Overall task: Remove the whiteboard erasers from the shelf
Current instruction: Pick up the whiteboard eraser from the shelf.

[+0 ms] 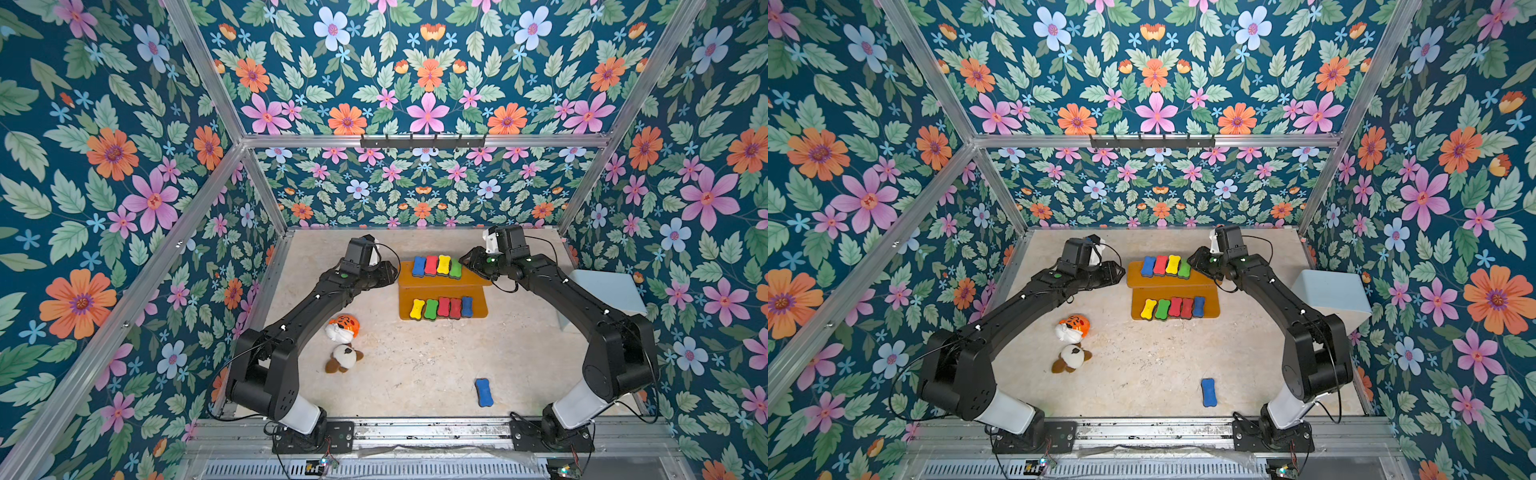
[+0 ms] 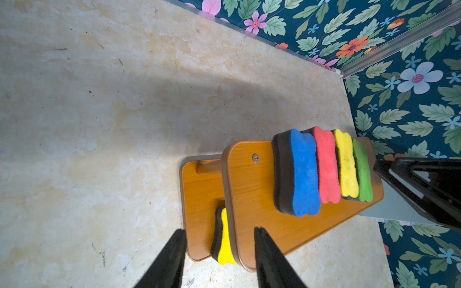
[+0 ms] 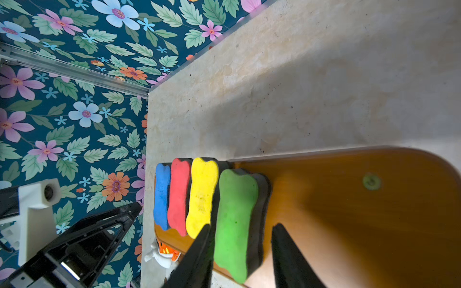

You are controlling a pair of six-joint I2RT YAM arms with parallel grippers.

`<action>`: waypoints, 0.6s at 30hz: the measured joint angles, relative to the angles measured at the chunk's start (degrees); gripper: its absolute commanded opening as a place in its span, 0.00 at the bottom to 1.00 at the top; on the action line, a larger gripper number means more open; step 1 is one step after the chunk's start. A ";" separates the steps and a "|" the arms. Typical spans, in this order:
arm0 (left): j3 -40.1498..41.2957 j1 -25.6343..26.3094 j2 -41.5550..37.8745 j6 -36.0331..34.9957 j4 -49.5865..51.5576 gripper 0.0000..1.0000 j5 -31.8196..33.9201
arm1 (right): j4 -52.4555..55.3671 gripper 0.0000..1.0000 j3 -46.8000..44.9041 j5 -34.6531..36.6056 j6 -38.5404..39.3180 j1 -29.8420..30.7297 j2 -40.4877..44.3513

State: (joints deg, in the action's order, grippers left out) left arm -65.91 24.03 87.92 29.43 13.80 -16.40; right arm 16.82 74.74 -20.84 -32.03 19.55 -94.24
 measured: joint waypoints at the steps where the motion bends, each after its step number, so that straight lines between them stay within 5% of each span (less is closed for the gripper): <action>1: 0.00 0.00 0.00 -0.02 -0.07 0.50 0.00 | 0.00 0.41 0.24 -0.13 0.09 -0.02 -0.66; 18: 0.81 -0.17 0.33 -1.22 0.02 0.50 0.22 | -3.30 0.17 -0.61 -2.62 0.09 -0.04 -3.34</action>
State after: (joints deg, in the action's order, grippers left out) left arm -65.10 23.86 88.25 28.21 13.82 -16.19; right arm 13.52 74.13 -23.46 -31.94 19.51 -97.58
